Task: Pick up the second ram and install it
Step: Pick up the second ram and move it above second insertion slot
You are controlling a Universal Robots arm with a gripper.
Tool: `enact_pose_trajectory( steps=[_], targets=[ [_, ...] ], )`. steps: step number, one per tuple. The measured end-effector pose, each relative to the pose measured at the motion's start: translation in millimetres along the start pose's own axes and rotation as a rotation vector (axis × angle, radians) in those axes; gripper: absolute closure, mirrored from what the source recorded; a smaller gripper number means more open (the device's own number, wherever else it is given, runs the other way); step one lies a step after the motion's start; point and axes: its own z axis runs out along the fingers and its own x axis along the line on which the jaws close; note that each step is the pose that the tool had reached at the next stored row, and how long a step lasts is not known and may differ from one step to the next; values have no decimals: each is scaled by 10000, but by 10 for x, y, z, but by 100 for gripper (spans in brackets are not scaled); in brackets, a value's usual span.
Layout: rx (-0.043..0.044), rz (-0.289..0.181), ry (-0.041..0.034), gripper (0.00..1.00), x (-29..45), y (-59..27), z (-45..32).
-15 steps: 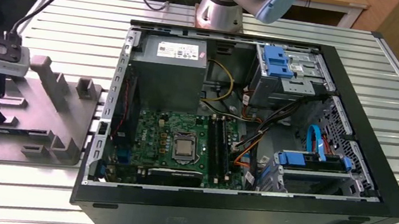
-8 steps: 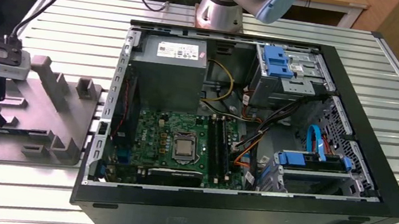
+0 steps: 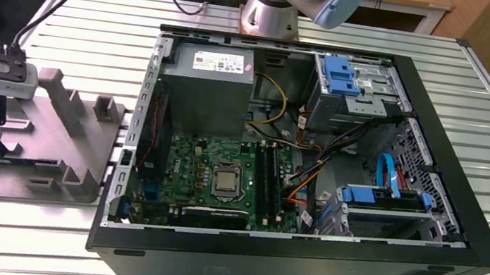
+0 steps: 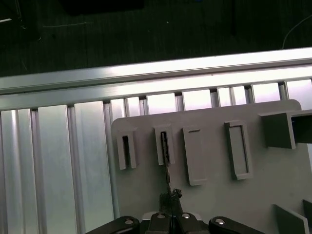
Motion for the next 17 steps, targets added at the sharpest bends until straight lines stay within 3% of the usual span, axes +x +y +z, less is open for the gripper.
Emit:
enact_pose_trajectory(
  steps=[15,17],
  targets=[
    [-23,-578,-4,90,-10,13,43],
    [-23,-585,-3,84,-10,13,43]
  ],
)
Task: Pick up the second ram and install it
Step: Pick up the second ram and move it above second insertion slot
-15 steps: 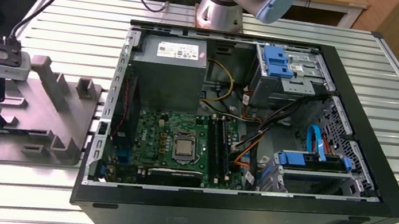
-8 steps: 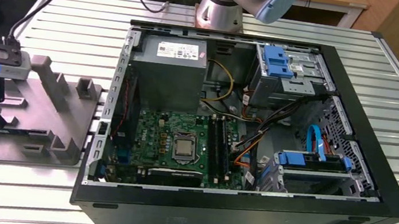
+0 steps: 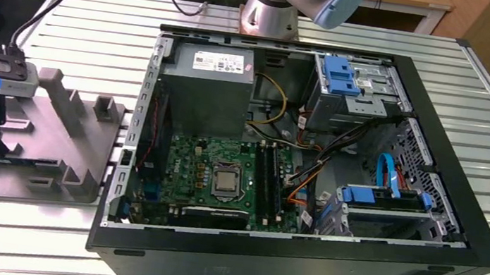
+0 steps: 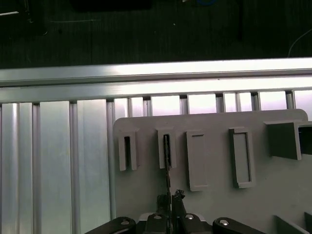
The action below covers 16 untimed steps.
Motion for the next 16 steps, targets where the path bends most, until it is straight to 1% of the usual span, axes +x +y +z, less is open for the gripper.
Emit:
enact_pose_trajectory(
  steps=[1,2,3,4,5,6,8,11,13,16],
  targets=[
    [0,-3,-1,84,0,0,0],
    [-1,-6,0,77,0,0,0],
    [0,-9,0,77,0,0,0],
    [0,-12,0,71,0,0,0],
    [-1,-15,1,71,0,0,0],
    [-1,-18,1,64,0,0,0],
    [1,-70,0,64,0,-1,9],
    [-18,-467,22,64,1,-1,26],
    [-26,-650,32,64,2,0,39],
    [-30,-744,37,64,2,2,52]
  ],
)
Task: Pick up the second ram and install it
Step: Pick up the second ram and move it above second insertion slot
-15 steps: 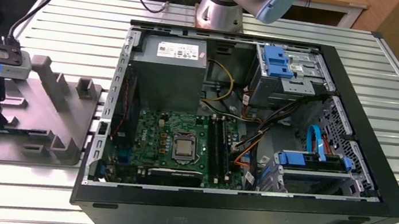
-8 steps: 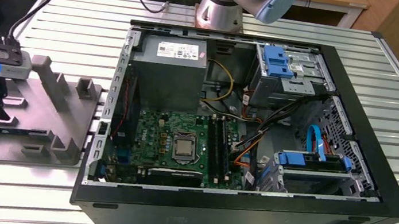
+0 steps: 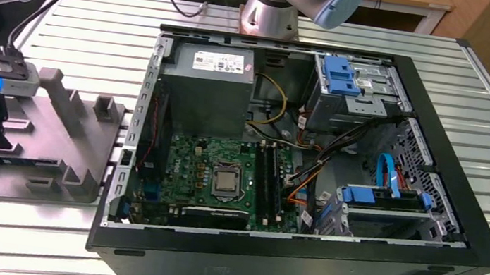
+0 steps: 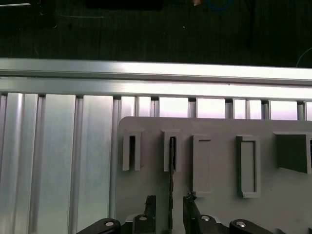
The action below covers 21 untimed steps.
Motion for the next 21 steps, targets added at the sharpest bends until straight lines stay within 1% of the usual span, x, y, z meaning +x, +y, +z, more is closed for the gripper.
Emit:
enact_pose_trajectory(
  steps=[3,11,13,14,17,18,19,20,21],
  targets=[
    [0,-12,0,64,0,5,17],
    [-2,-57,2,64,3,14,90],
    [-4,-66,4,64,4,14,95],
    [-6,-106,7,64,4,14,97],
    [-23,-584,20,64,4,13,108],
    [-28,-722,8,64,4,14,110],
    [-32,-821,-28,64,4,14,111],
    [-28,-868,-91,64,4,14,111],
    [-22,-885,-178,64,4,14,112]
  ],
)
